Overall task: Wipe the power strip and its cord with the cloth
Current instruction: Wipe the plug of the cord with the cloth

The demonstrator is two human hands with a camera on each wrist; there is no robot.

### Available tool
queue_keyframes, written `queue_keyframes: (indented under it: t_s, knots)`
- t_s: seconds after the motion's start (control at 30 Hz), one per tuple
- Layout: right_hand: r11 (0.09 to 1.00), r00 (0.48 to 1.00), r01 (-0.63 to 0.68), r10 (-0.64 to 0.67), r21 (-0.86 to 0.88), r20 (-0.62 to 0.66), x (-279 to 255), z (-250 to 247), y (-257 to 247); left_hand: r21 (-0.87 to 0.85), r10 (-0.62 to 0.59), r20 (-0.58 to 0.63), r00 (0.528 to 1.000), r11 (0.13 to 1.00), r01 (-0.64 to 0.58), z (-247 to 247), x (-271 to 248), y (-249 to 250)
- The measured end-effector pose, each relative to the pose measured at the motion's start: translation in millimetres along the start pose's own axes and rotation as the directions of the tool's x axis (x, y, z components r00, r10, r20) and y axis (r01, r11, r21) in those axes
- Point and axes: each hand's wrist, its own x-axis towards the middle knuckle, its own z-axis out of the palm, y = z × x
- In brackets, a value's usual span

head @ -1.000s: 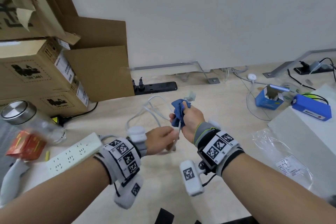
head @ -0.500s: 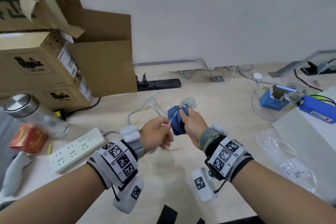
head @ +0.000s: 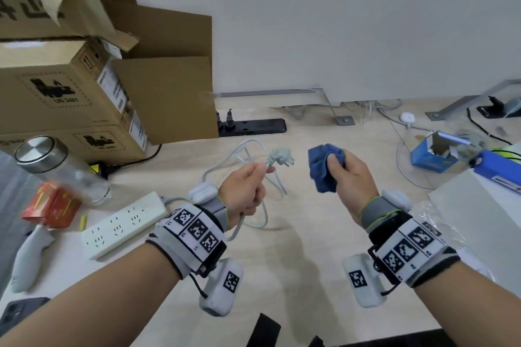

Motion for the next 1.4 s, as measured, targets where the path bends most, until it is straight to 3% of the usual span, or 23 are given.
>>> queue_keyframes:
  t_s: [0.1, 0.2, 0.33, 0.5, 0.67, 0.73, 0.8, 0.97, 1.1, 1.17, 1.23, 1.3, 1.4]
  knots:
    - [0.998, 0.988, 0.049, -0.042, 0.043, -0.145, 5.0, -7.5, -8.7, 0.015, 0.051, -0.007, 0.999, 0.999, -0.05, 9.0, -0.2, -0.9]
    - [0.991, 0.976, 0.087, -0.065, 0.097, -0.207, 5.9, -9.4, -16.5, -0.062, 0.049, 0.042, 0.998, 0.997, -0.046, 18.1, -1.1, 0.4]
    - [0.976, 0.98, 0.038, 0.005, 0.216, -0.197, 3.7, -4.8, -23.5, -0.21, 0.019, 0.173, 0.985, 0.978, 0.018, 23.6, -2.2, 2.5]
    - [0.933, 0.989, 0.074, -0.023, 0.353, -0.148, -5.5, 2.6, -36.1, -0.016, 0.195, 0.046, 0.98, 0.981, -0.194, 37.9, -4.1, 0.0]
    - [0.946, 0.968, 0.244, -0.251, 0.213, 0.005, -8.7, 22.1, -25.2, 0.183, 0.353, -0.027, 0.935, 0.921, -0.342, 47.8, -2.1, -1.3]
    - [0.939, 0.933, 0.342, -0.345, 0.042, 0.099, -11.4, 29.6, -14.6, 0.312, 0.453, 0.004, 0.892, 0.847, -0.431, 49.8, -3.2, -2.9]
    - [0.914, 0.918, 0.397, -0.393, -0.088, 0.059, -12.7, 33.7, -11.4, 0.405, 0.539, 0.063, 0.84, 0.755, -0.516, 49.2, -5.3, -2.6]
    - [0.967, 0.98, 0.193, -0.182, 0.168, -0.075, -12.7, 37.9, -26.8, 0.425, 0.607, 0.21, 0.767, 0.65, -0.63, 42.6, -7.1, -3.5]
    - [0.958, 0.999, -0.036, 0.042, 0.286, -0.016, -6.0, 38.7, -37.6, 0.481, 0.618, 0.251, 0.745, 0.588, -0.65, 36.4, -4.9, -3.3]
    - [0.878, 0.965, -0.255, 0.257, 0.406, 0.051, 2.0, 36.9, -39.9, 0.524, 0.618, 0.286, 0.732, 0.539, -0.66, 33.6, -4.1, -2.0]
    - [0.702, 0.89, -0.441, 0.423, 0.559, 0.171, 9.3, 32.0, -43.0, 0.563, 0.611, 0.283, 0.739, 0.519, -0.644, 30.2, -2.8, -1.7]
    - [0.558, 0.858, -0.499, 0.427, 0.663, 0.286, 13.8, 24.1, -44.2, 0.615, 0.618, 0.242, 0.748, 0.498, -0.611, 27.3, -0.9, -1.3]
    - [0.53, 0.879, -0.47, 0.358, 0.706, 0.315, 10.8, 24.8, -47.0, 0.687, 0.638, 0.211, 0.741, 0.442, -0.577, 26.0, 1.3, 2.5]
